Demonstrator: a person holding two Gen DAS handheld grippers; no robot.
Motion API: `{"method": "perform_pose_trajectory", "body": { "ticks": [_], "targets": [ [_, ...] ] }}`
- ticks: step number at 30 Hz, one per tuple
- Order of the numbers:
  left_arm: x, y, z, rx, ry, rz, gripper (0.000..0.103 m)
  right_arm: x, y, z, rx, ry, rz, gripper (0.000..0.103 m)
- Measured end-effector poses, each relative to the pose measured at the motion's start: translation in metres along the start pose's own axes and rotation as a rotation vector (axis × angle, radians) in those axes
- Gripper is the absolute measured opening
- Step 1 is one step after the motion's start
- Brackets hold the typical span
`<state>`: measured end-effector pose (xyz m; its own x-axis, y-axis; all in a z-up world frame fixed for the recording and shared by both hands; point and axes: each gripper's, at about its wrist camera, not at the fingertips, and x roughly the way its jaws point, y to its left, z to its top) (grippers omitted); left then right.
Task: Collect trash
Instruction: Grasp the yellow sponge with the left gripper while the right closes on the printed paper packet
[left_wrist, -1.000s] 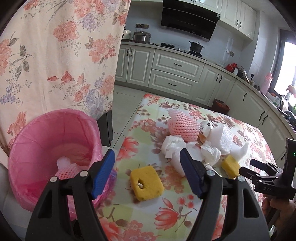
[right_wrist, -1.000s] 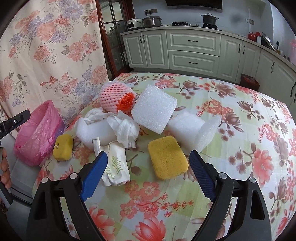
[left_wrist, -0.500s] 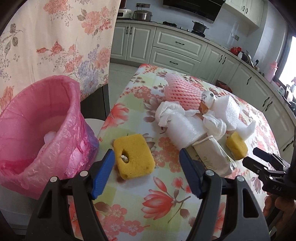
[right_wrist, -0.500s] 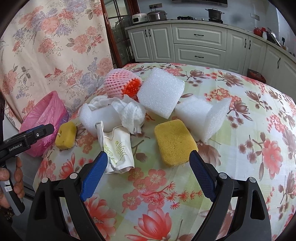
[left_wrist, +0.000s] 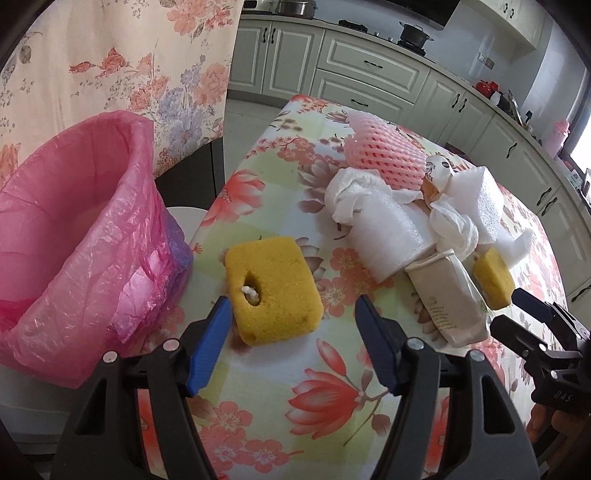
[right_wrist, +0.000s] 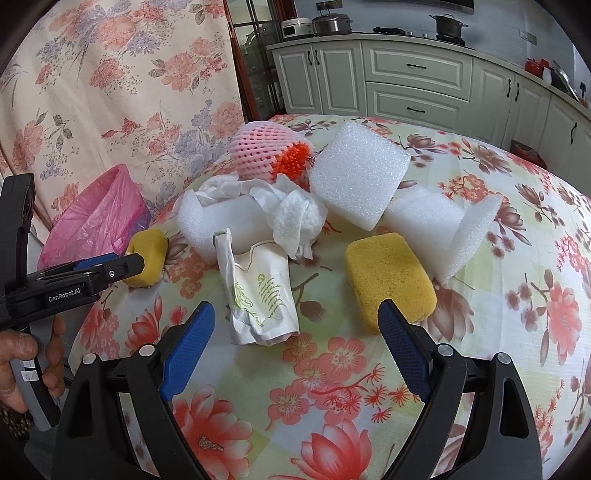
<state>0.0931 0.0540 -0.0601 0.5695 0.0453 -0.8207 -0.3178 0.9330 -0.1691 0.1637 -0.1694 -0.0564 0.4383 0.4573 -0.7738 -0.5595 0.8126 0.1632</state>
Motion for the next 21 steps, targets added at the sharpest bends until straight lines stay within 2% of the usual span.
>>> {"method": "perform_pose_trajectory", "body": {
  "ticks": [8, 15, 18, 21],
  "targets": [
    [0.007, 0.005, -0.001, -0.022, 0.024, 0.014, 0.066, 0.017, 0.014, 0.001, -0.046, 0.042, 0.008, 0.082],
    [0.016, 0.007, 0.002, -0.027, 0.043, 0.011, 0.066, 0.031, 0.015, 0.001, -0.052, 0.076, -0.001, 0.071],
    [0.020, 0.006, 0.003, -0.016, 0.058, 0.020, 0.051, 0.037, 0.014, -0.002, -0.050, 0.097, 0.000, 0.061],
    [0.020, 0.005, 0.002, -0.006, 0.054, 0.015, 0.048, 0.037, 0.014, -0.003, -0.049, 0.100, 0.016, 0.047]
  ]
}}
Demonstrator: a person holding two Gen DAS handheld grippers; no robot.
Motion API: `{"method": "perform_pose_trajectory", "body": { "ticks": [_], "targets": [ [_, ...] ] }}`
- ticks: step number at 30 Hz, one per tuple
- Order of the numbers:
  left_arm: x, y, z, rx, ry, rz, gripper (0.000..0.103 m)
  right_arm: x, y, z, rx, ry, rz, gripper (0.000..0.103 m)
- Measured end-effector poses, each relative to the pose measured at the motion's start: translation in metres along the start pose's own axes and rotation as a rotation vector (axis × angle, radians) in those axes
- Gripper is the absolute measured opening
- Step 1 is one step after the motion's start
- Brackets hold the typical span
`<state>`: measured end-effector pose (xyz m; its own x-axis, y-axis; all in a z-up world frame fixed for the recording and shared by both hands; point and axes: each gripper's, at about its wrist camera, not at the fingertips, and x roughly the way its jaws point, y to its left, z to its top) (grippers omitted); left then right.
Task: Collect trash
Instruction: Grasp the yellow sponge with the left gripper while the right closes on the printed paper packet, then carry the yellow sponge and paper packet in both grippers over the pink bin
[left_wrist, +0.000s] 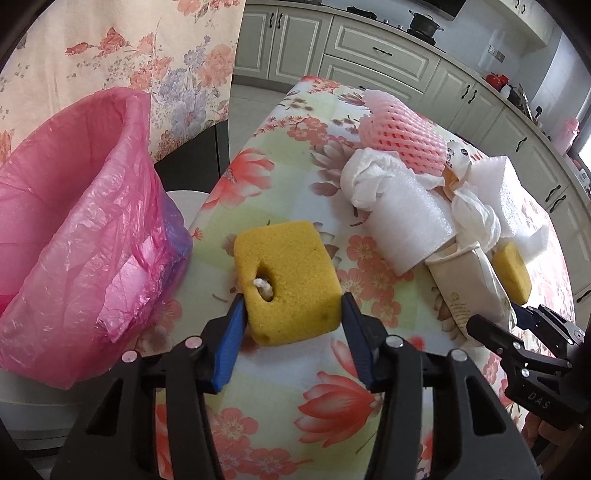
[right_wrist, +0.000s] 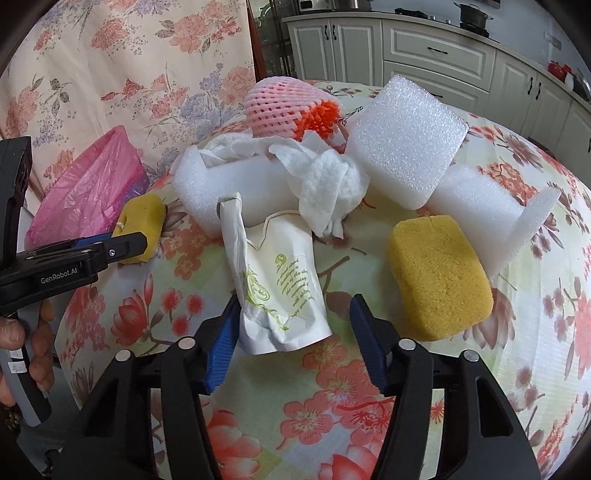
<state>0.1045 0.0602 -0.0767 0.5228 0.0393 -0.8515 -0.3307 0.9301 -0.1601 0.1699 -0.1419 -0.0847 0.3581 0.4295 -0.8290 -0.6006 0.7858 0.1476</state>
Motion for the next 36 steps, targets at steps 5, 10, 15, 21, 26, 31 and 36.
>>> {"method": "perform_pose_trajectory", "body": {
  "ticks": [5, 10, 15, 21, 26, 31, 36],
  "targets": [
    [-0.007, 0.001, -0.003, 0.007, -0.021, -0.008, 0.045, -0.003, 0.003, -0.001, -0.008, -0.010, -0.005, 0.045],
    [-0.019, 0.002, -0.005, 0.007, -0.050, -0.018, 0.045, -0.012, 0.007, -0.003, -0.010, -0.027, 0.002, 0.045],
    [-0.033, 0.003, -0.006, 0.003, -0.079, -0.034, 0.045, -0.026, 0.010, 0.000, -0.006, -0.057, 0.005, 0.045],
    [-0.055, 0.005, -0.003, -0.002, -0.134, -0.047, 0.045, -0.042, 0.013, 0.008, -0.002, -0.105, 0.007, 0.045],
    [-0.074, 0.012, 0.003, -0.013, -0.183, -0.052, 0.045, -0.048, 0.021, 0.015, -0.015, -0.125, 0.011, 0.045],
    [-0.091, 0.025, 0.005, -0.038, -0.217, -0.045, 0.045, -0.053, 0.027, 0.021, -0.022, -0.144, 0.014, 0.045],
    [-0.115, 0.043, 0.009, -0.055, -0.283, -0.008, 0.045, -0.060, 0.035, 0.033, -0.036, -0.169, 0.023, 0.045]
  ]
}}
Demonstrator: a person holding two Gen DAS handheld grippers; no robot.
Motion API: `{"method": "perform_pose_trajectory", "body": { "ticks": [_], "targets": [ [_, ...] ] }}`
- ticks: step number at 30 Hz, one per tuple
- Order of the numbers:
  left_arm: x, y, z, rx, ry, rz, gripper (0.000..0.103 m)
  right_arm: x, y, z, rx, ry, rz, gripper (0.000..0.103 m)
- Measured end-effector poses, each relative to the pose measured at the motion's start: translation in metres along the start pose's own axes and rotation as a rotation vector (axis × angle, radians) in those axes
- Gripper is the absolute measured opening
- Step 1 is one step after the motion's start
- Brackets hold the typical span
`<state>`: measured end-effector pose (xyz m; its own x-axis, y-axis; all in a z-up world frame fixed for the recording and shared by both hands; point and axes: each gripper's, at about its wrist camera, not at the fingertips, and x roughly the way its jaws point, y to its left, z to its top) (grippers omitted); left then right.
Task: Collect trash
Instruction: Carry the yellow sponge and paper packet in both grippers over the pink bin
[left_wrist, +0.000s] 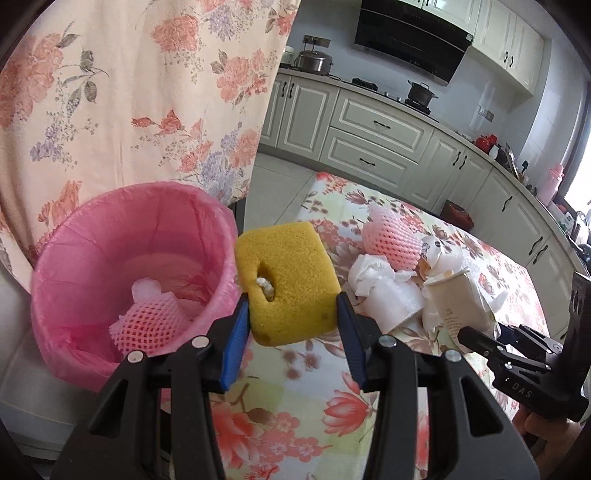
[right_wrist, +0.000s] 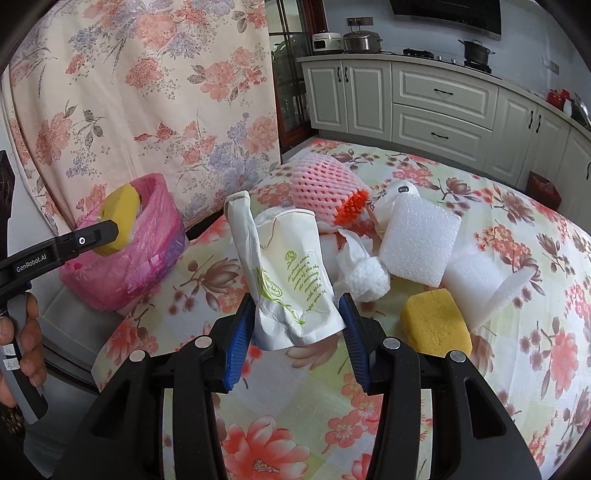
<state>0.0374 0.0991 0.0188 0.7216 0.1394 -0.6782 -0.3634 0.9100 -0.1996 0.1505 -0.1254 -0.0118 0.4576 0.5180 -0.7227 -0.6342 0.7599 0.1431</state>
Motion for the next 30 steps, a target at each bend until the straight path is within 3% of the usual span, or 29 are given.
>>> {"method": "perform_pose_trajectory", "body": {
  "ticks": [13, 30],
  "targets": [
    [-0.032, 0.080, 0.017, -0.076, -0.103, 0.170, 0.045, 0.009, 0.050, 0.045, -0.088, -0.046, 0.060, 0.045],
    [-0.040, 0.140, 0.018, -0.165, -0.130, 0.224, 0.045, 0.052, 0.146, 0.106, -0.246, -0.054, 0.165, 0.045]
  ]
}}
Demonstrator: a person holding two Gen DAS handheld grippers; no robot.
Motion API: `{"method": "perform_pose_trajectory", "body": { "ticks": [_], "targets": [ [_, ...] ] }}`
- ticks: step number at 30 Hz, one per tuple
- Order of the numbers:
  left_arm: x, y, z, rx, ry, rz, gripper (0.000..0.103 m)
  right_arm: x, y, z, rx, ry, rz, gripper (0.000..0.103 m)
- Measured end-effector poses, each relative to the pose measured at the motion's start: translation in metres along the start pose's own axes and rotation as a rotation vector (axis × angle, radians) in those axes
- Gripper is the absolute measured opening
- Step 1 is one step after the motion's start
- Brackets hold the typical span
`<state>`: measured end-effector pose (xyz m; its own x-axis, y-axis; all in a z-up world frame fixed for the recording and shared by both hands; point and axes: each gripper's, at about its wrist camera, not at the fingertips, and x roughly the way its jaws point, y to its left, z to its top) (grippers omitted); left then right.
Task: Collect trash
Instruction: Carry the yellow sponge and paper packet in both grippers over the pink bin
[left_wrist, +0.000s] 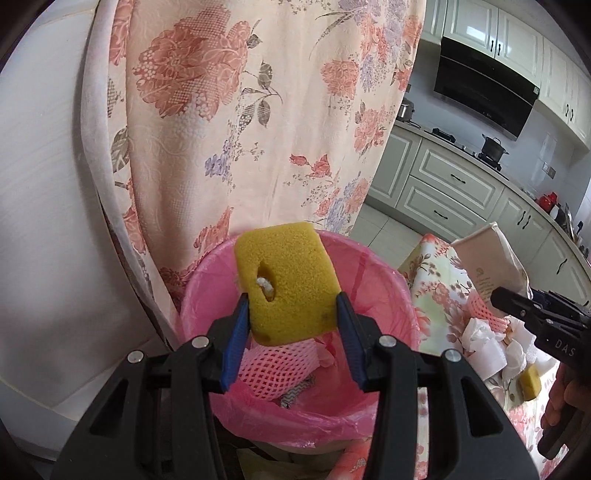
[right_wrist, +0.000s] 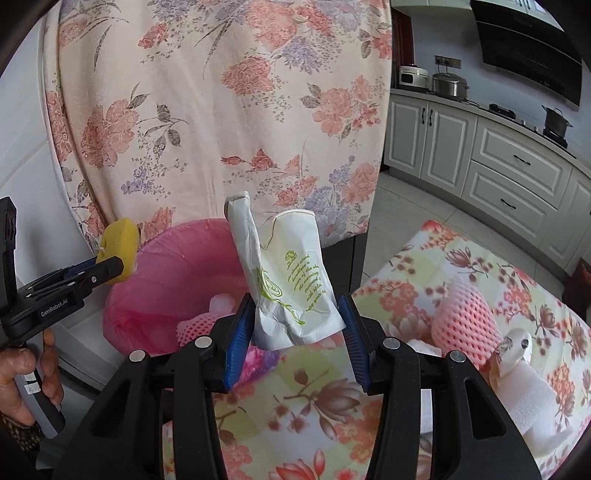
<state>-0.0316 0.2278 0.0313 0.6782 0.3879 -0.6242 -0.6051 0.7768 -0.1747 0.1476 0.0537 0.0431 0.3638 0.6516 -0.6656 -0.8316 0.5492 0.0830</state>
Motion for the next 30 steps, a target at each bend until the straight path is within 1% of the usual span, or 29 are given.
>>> {"method": "perform_pose_trajectory", "body": {
  "ticks": [6, 12, 18, 21, 23, 24, 25, 30],
  "targets": [
    [0.004, 0.011, 0.005, -0.012, -0.006, 0.009, 0.045, 0.027, 0.021, 0.021, -0.045, 0.013, 0.032, 0.045],
    [0.010, 0.017, 0.009, -0.019, -0.004, 0.003, 0.045, 0.051, 0.039, 0.037, -0.091, 0.030, 0.059, 0.045],
    [0.013, 0.019, 0.013, -0.027, -0.006, -0.001, 0.045, 0.078, 0.050, 0.044, -0.119, 0.069, 0.074, 0.046],
    [0.016, 0.018, 0.013, -0.024, 0.000, -0.006, 0.045, 0.088, 0.051, 0.045, -0.122, 0.081, 0.063, 0.046],
    [0.017, 0.017, 0.012, -0.024, 0.007, -0.008, 0.045, 0.093, 0.050, 0.045, -0.120, 0.088, 0.059, 0.049],
    [0.019, 0.017, 0.012, -0.024, 0.010, -0.008, 0.045, 0.095, 0.048, 0.044, -0.119, 0.091, 0.052, 0.057],
    [0.019, 0.017, 0.012, -0.025, 0.013, -0.008, 0.045, 0.096, 0.047, 0.044, -0.118, 0.089, 0.048, 0.063],
    [0.024, 0.015, 0.012, -0.024, 0.020, -0.005, 0.045, 0.094, 0.036, 0.041, -0.101, 0.085, 0.032, 0.063]
  ]
}}
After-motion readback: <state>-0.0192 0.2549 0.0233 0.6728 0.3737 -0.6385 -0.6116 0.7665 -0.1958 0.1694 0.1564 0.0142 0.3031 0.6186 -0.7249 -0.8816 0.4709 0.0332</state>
